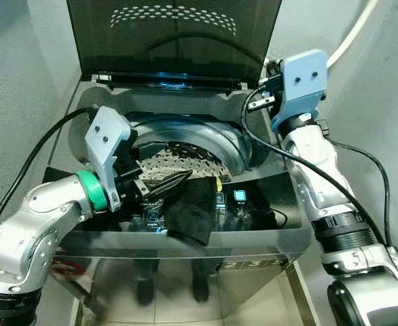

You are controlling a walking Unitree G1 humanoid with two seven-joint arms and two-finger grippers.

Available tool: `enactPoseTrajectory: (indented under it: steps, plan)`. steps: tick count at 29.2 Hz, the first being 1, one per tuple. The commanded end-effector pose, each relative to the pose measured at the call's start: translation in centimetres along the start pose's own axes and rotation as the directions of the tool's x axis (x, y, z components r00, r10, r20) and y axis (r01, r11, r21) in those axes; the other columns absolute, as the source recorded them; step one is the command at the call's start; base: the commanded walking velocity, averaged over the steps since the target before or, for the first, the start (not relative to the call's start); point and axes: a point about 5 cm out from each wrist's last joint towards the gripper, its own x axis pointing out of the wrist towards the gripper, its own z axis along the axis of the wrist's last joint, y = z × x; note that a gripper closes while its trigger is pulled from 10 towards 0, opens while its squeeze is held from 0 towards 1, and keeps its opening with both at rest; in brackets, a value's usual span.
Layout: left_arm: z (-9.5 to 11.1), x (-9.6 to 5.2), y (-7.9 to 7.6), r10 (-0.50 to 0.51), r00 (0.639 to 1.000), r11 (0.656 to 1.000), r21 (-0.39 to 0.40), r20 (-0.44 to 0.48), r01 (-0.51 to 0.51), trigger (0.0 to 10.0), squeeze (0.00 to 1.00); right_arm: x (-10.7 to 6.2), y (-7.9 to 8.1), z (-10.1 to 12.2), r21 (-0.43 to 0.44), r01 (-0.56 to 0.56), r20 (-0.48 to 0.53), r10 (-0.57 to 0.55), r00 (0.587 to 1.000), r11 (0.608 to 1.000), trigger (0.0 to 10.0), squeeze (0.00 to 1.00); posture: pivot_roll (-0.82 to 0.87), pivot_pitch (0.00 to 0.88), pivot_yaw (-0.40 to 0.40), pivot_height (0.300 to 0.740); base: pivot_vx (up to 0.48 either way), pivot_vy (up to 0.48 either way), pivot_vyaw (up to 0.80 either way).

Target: Clothes washing

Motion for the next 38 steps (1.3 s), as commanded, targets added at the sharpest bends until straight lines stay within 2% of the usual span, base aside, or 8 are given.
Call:
enactPoseTrajectory:
  steps: [1, 7, 23, 24, 25, 35, 36, 38]
  plan:
    - [-0.1, 0.0, -0.6, -0.019, 1.000, 1.000, -0.008, -0.003, 0.019, 10.0, 0.00, 0.0, 0.5, 0.0, -0.013, -0.029, 0.006, 0.029, 1.000, 1.000, 10.0, 0.00, 0.10, 0.065, -0.023, 0.740, 0.000, 0.000, 0.00]
    - [-0.5, -0.5, -0.6, -0.018, 0.999, 0.999, -0.036, -0.046, 0.016, 10.0, 0.00, -1.3, 1.6, -0.2, 0.005, -0.225, 0.026, 0.224, 0.974, 0.974, 10.0, 0.00, 0.11, 0.062, -0.029, 0.740, 0.000, 0.000, 0.00]
    - [-6.2, -0.3, -0.3, -0.193, 0.926, 0.980, -0.019, -0.324, 0.198, 10.0, 0.00, -2.0, 0.9, 0.0, 0.075, -0.127, 0.067, 0.122, 0.990, 0.989, 10.0, 0.00, 0.09, 0.067, -0.007, 0.740, 0.000, 0.000, 0.00]
    - [-6.7, -0.2, 0.0, -0.189, 0.921, 0.980, -0.014, -0.341, 0.196, 3.7, 0.00, -2.1, 0.6, 0.0, 0.079, -0.116, 0.067, 0.111, 0.992, 0.990, 10.0, 0.00, 0.09, 0.067, -0.007, 0.740, 0.000, 0.000, 0.00]
    - [-6.9, -0.1, 0.2, -0.181, 0.920, 0.982, -0.006, -0.348, 0.191, 0.0, 0.00, -2.2, 0.5, 0.0, 0.078, -0.111, 0.066, 0.106, 0.992, 0.991, 10.0, 0.00, 0.09, 0.067, -0.007, 0.740, 0.000, 0.000, 0.00]
    - [-4.0, 1.5, 3.5, -0.008, 0.974, 0.973, 0.225, -0.227, 0.061, 0.0, 0.00, -2.5, 0.6, -0.1, 0.095, -0.117, 0.061, 0.112, 0.992, 0.989, 10.0, 0.00, 0.08, 0.070, -0.007, 0.740, 0.000, 0.000, 0.00]
    - [-1.3, 1.9, 4.5, 0.045, 0.994, 0.963, 0.268, -0.098, -0.018, 10.0, 0.00, -2.5, 0.8, 0.0, 0.100, -0.121, 0.069, 0.115, 0.991, 0.988, 10.0, 0.00, 0.09, 0.071, -0.008, 0.740, 0.000, 0.000, 0.00]
    - [2.0, 1.9, 5.0, 0.060, 0.997, 0.961, 0.267, 0.054, -0.072, 10.0, 0.00, -2.6, 1.0, 0.1, 0.103, -0.127, 0.075, 0.120, 0.990, 0.986, 10.0, 0.00, 0.09, 0.071, -0.008, 0.740, 0.000, 0.000, 0.00]
